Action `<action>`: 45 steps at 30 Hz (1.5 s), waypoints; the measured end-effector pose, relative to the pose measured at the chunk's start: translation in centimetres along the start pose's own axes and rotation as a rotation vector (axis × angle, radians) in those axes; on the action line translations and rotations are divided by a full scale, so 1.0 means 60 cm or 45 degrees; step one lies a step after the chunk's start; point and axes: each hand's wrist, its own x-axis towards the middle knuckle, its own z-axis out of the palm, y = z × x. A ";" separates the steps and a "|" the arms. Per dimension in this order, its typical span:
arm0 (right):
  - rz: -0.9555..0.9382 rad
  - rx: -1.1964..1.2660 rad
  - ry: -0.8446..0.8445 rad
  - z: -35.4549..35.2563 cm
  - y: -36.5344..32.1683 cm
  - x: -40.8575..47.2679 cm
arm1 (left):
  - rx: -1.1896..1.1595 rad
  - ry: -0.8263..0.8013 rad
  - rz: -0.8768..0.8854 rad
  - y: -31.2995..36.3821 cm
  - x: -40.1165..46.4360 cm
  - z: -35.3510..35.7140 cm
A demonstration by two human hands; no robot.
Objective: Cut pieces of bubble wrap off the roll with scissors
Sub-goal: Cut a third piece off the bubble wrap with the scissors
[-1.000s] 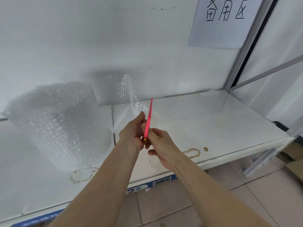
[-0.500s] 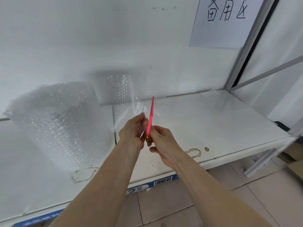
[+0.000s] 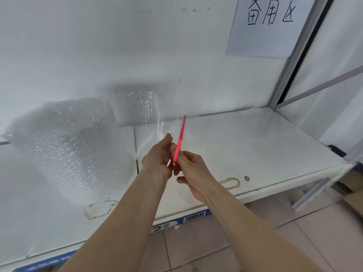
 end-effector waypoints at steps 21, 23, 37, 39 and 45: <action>0.001 0.069 0.060 -0.003 -0.018 0.004 | -0.076 -0.054 0.007 -0.003 -0.008 -0.001; 0.000 0.084 0.066 -0.006 -0.021 0.005 | -0.085 -0.058 0.010 -0.004 -0.007 -0.001; 0.024 0.142 0.075 -0.014 -0.029 0.006 | -0.067 0.024 -0.008 -0.002 -0.018 0.002; 0.046 0.156 0.064 -0.014 -0.031 0.006 | -0.065 0.035 -0.016 -0.002 -0.020 0.003; 0.038 0.177 0.074 -0.019 -0.034 0.008 | -0.036 0.041 -0.008 -0.002 -0.026 0.005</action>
